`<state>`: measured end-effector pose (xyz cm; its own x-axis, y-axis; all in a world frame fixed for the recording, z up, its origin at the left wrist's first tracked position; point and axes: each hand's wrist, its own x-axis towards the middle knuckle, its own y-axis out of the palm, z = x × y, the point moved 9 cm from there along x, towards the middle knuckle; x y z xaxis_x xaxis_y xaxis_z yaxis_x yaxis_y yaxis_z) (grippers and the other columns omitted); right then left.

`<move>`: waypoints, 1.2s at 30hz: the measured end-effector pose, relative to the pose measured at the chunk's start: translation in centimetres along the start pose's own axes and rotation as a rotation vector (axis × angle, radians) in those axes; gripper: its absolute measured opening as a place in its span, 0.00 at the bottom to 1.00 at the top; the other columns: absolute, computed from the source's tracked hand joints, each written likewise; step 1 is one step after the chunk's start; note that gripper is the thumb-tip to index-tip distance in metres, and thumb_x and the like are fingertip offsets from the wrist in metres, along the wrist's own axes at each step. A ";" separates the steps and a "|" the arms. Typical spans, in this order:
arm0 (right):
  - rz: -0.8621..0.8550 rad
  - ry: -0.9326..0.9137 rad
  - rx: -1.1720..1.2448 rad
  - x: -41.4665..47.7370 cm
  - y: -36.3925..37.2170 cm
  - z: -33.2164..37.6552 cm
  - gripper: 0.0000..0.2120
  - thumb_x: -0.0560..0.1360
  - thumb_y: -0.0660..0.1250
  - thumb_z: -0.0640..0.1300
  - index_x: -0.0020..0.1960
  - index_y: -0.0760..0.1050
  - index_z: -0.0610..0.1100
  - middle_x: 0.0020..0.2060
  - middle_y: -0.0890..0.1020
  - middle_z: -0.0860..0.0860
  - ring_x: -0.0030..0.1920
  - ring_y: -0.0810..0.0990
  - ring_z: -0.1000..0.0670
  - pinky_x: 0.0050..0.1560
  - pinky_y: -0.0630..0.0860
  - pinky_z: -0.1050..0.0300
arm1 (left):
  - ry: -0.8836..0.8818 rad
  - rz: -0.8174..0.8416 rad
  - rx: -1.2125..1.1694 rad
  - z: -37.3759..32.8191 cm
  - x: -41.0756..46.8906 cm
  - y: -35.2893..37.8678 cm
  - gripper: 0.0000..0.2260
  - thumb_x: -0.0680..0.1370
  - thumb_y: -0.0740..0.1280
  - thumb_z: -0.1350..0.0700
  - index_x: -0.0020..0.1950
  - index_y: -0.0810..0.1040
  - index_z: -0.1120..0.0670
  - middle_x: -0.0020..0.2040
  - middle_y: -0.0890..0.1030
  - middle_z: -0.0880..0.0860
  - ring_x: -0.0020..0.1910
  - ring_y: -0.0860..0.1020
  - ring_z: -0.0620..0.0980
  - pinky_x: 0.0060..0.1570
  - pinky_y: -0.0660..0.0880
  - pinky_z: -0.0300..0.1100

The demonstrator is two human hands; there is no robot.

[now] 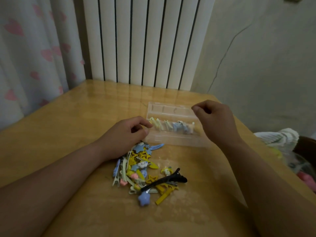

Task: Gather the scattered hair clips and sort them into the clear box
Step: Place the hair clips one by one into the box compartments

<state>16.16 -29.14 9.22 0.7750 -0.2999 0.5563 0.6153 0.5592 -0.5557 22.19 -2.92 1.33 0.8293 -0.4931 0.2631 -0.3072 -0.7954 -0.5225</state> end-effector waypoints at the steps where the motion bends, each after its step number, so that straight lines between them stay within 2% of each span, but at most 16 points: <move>1: 0.016 -0.038 0.019 -0.7 0.2 1.0 0.07 0.82 0.69 0.46 0.55 0.85 0.49 0.44 0.85 0.59 0.45 0.81 0.61 0.44 0.74 0.69 | 0.001 -0.001 0.004 0.0 0.0 0.0 0.07 0.85 0.68 0.52 0.61 0.83 0.43 0.48 0.84 0.54 0.47 0.82 0.53 0.47 0.78 0.45; 4: 0.210 -0.134 0.048 -2.9 2.0 3.4 0.06 0.82 0.69 0.46 0.55 0.85 0.52 0.43 0.84 0.61 0.44 0.82 0.62 0.45 0.76 0.68 | 0.011 -0.007 0.022 0.0 -0.1 -0.1 0.07 0.85 0.68 0.51 0.60 0.83 0.42 0.50 0.84 0.54 0.47 0.82 0.54 0.50 0.79 0.49; 8: 0.527 -0.254 -0.087 -5.6 5.6 5.2 0.06 0.81 0.71 0.50 0.55 0.85 0.56 0.42 0.84 0.60 0.43 0.82 0.59 0.47 0.81 0.57 | 0.030 -0.025 0.050 -0.1 -0.2 -0.3 0.07 0.84 0.69 0.52 0.61 0.83 0.43 0.50 0.84 0.52 0.46 0.81 0.50 0.49 0.78 0.46; 11: 0.642 -0.340 -0.261 -7.1 7.7 5.9 0.10 0.81 0.68 0.53 0.62 0.83 0.60 0.40 0.81 0.61 0.39 0.79 0.60 0.43 0.76 0.60 | 0.034 -0.029 0.052 -0.2 -0.2 -0.4 0.07 0.85 0.69 0.53 0.61 0.83 0.44 0.50 0.84 0.53 0.46 0.81 0.48 0.49 0.78 0.44; 13: 0.663 -0.394 -0.375 -7.7 8.4 6.4 0.15 0.82 0.66 0.53 0.67 0.80 0.62 0.42 0.82 0.60 0.40 0.79 0.59 0.38 0.69 0.65 | 0.032 -0.025 0.051 -0.1 -0.1 -0.3 0.07 0.85 0.68 0.52 0.61 0.83 0.44 0.51 0.84 0.52 0.47 0.81 0.47 0.49 0.78 0.44; 14: 0.664 -0.424 -0.419 -7.9 8.7 6.7 0.16 0.83 0.64 0.53 0.69 0.79 0.62 0.47 0.84 0.58 0.45 0.81 0.57 0.39 0.69 0.65 | 0.030 -0.024 0.048 -0.1 -0.1 -0.3 0.07 0.85 0.68 0.52 0.61 0.83 0.44 0.51 0.84 0.52 0.46 0.81 0.47 0.49 0.78 0.44; 16: 0.674 -0.479 -0.485 -8.3 9.2 7.2 0.18 0.84 0.61 0.53 0.72 0.76 0.61 0.58 0.86 0.57 0.56 0.83 0.53 0.49 0.77 0.58 | 0.028 -0.024 0.043 -0.1 -0.1 -0.3 0.07 0.85 0.68 0.52 0.61 0.83 0.45 0.50 0.84 0.53 0.46 0.82 0.48 0.48 0.78 0.43; 17: 0.681 -0.490 -0.508 -8.4 9.3 7.4 0.18 0.84 0.60 0.54 0.72 0.76 0.60 0.60 0.85 0.56 0.58 0.83 0.51 0.54 0.79 0.54 | 0.027 -0.025 0.041 -0.1 -0.1 -0.3 0.07 0.85 0.68 0.53 0.61 0.84 0.45 0.50 0.84 0.52 0.46 0.82 0.48 0.48 0.77 0.43; 19: 0.685 -0.470 -0.551 -8.3 9.1 7.4 0.16 0.84 0.60 0.54 0.69 0.78 0.57 0.58 0.85 0.54 0.57 0.83 0.49 0.55 0.80 0.51 | 0.027 -0.026 0.042 -0.1 -0.1 -0.3 0.07 0.85 0.69 0.52 0.61 0.83 0.44 0.50 0.84 0.52 0.46 0.82 0.47 0.48 0.77 0.42; 23: 0.687 -0.418 -0.629 -7.9 8.3 7.1 0.10 0.82 0.64 0.54 0.59 0.81 0.55 0.51 0.84 0.54 0.51 0.81 0.50 0.48 0.79 0.53 | 0.022 -0.019 0.031 0.0 -0.1 -0.3 0.07 0.85 0.69 0.52 0.60 0.83 0.43 0.49 0.84 0.52 0.46 0.82 0.49 0.49 0.78 0.44; 27: 0.700 -0.371 -0.644 -7.8 8.2 7.0 0.10 0.82 0.64 0.54 0.59 0.81 0.54 0.51 0.84 0.53 0.50 0.82 0.49 0.49 0.79 0.53 | 0.024 -0.020 0.044 -0.1 -0.1 -0.3 0.07 0.85 0.69 0.52 0.61 0.83 0.43 0.49 0.84 0.51 0.46 0.82 0.47 0.49 0.78 0.43; 34: 0.664 -0.418 -0.698 -8.2 8.5 7.6 0.12 0.82 0.62 0.56 0.58 0.78 0.52 0.49 0.84 0.52 0.49 0.83 0.46 0.49 0.81 0.50 | 0.022 -0.021 0.046 0.0 0.0 -0.2 0.07 0.85 0.68 0.51 0.60 0.83 0.42 0.49 0.84 0.49 0.46 0.82 0.46 0.49 0.78 0.44; 36: 0.672 -0.425 -0.699 -8.3 8.7 7.7 0.11 0.83 0.61 0.54 0.59 0.77 0.50 0.49 0.84 0.50 0.49 0.83 0.45 0.49 0.81 0.48 | 0.022 -0.021 0.044 0.1 0.0 -0.2 0.07 0.85 0.68 0.51 0.60 0.83 0.41 0.49 0.84 0.49 0.46 0.82 0.46 0.49 0.79 0.44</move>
<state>13.96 -15.85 4.48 0.9559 0.2771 0.0979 0.1300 -0.0999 -0.9865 22.29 -2.69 1.41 0.8245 -0.4849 0.2918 -0.2688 -0.7893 -0.5521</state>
